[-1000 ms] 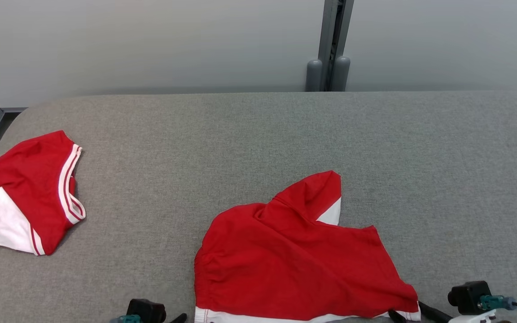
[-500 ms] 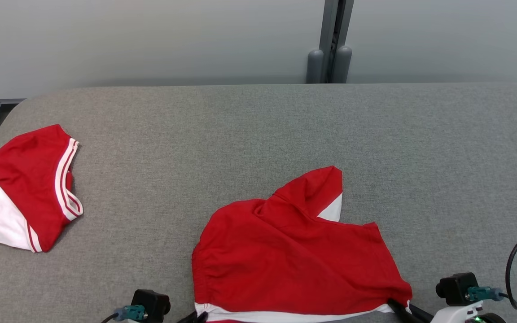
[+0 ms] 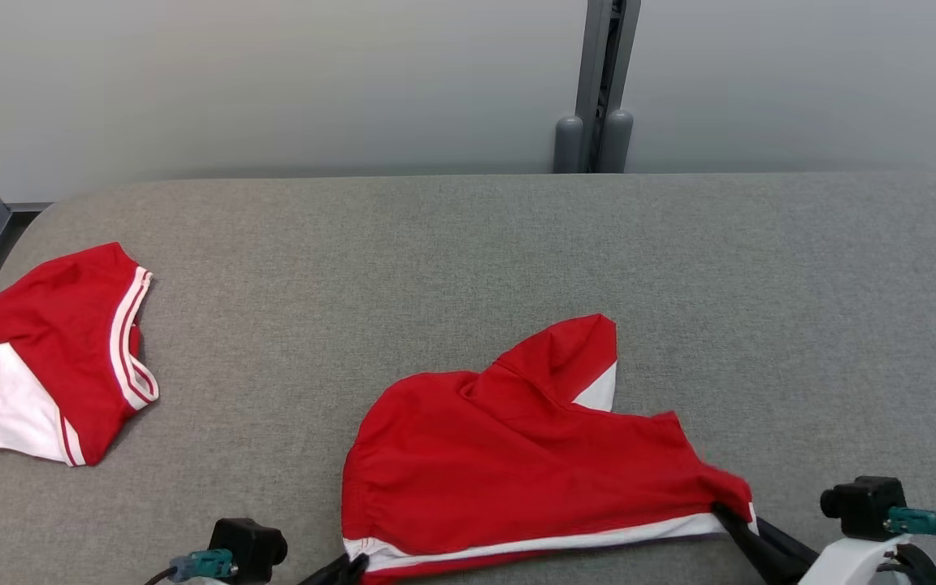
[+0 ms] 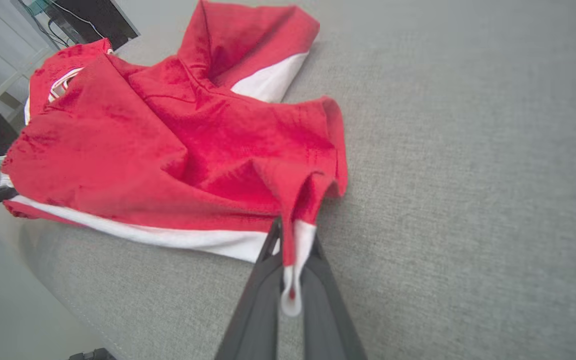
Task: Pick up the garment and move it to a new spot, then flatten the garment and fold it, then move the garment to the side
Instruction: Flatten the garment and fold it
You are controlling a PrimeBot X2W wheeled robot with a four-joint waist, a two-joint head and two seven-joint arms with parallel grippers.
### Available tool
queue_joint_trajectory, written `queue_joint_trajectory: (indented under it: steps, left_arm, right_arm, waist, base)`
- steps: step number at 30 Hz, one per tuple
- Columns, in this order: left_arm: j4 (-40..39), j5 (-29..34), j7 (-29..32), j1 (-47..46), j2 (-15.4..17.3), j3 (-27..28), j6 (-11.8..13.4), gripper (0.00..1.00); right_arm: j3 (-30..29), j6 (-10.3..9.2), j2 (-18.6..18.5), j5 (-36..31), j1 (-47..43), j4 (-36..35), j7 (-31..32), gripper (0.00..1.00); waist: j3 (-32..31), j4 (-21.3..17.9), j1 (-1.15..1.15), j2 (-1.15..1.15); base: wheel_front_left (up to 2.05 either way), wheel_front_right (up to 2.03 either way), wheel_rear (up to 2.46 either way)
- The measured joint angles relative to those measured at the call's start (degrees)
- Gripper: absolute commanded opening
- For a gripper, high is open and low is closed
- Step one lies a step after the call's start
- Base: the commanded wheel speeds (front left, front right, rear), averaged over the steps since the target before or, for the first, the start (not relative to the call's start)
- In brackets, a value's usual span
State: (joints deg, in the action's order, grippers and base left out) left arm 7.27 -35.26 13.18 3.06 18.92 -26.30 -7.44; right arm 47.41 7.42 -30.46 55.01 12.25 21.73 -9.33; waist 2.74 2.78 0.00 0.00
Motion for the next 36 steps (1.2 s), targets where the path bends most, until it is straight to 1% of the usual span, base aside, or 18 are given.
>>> queue_joint_trajectory:
  steps: [3,4,8,12,18,23,26,30,36]
  left_arm:
    - [-5.0,-2.9,1.9,1.6,1.8,-0.5,0.0,0.00]
    - [-5.0,-2.9,1.9,1.6,1.8,-0.5,0.0,0.00]
    - [-9.9,-3.8,3.6,2.9,4.6,0.6,0.4,0.00]
    - [-13.3,-4.6,4.3,3.7,5.2,1.0,0.5,0.00]
    - [-15.8,-4.6,5.0,1.9,6.1,0.9,0.5,0.00]
    - [-16.4,-4.5,5.4,-3.9,6.9,0.7,0.4,0.00]
    - [-15.2,-4.1,5.8,-8.8,8.3,0.7,0.2,0.00]
    - [-13.1,-5.8,6.5,-17.6,10.0,-0.6,0.2,0.00]
    - [-8.1,-9.9,7.0,-35.2,14.8,-5.0,0.0,0.00]
  right_arm:
    - [-0.7,0.01,-2.1,1.6,-1.2,-3.3,-1.1,0.00]
    - [-0.7,0.01,-2.1,1.6,-1.2,-3.3,-1.1,0.00]
    - [-1.6,0.01,-4.6,3.2,-3.2,-6.9,-1.3,0.00]
    - [-2.4,0.01,-5.8,3.4,-3.5,-9.2,-1.2,0.00]
    - [-3.3,0.01,-5.8,2.8,-3.3,-11.7,-0.8,0.00]
    - [-4.4,0.00,-5.3,2.2,-0.4,-12.3,0.0,0.00]
    - [-4.3,0.00,-4.1,2.3,2.9,-12.9,1.3,0.00]
    - [-4.5,0.00,-3.4,2.6,9.8,-12.8,2.4,0.00]
    - [-4.6,0.01,-3.2,4.1,23.7,-11.4,4.3,0.00]
  waist:
    - [-0.6,0.1,0.00,0.00]
    - [-0.6,0.1,0.00,0.00]
    - [-1.0,0.3,0.00,0.00]
    - [-1.2,0.0,0.00,0.00]
    - [-0.4,-0.3,0.00,0.00]
    - [1.2,-0.5,0.00,0.00]
    - [2.6,-0.7,0.00,0.00]
    - [5.4,-1.3,0.00,0.00]
    - [11.3,-2.1,0.00,0.00]
  base:
    - [0.00,0.00,0.00]
    - [0.00,0.00,0.00]
    - [0.00,0.00,0.00]
    - [0.00,0.00,0.00]
    - [0.00,0.00,0.00]
    - [0.00,0.00,0.00]
    - [0.00,0.00,0.00]
    - [0.00,0.00,0.00]
    - [0.00,0.00,0.00]
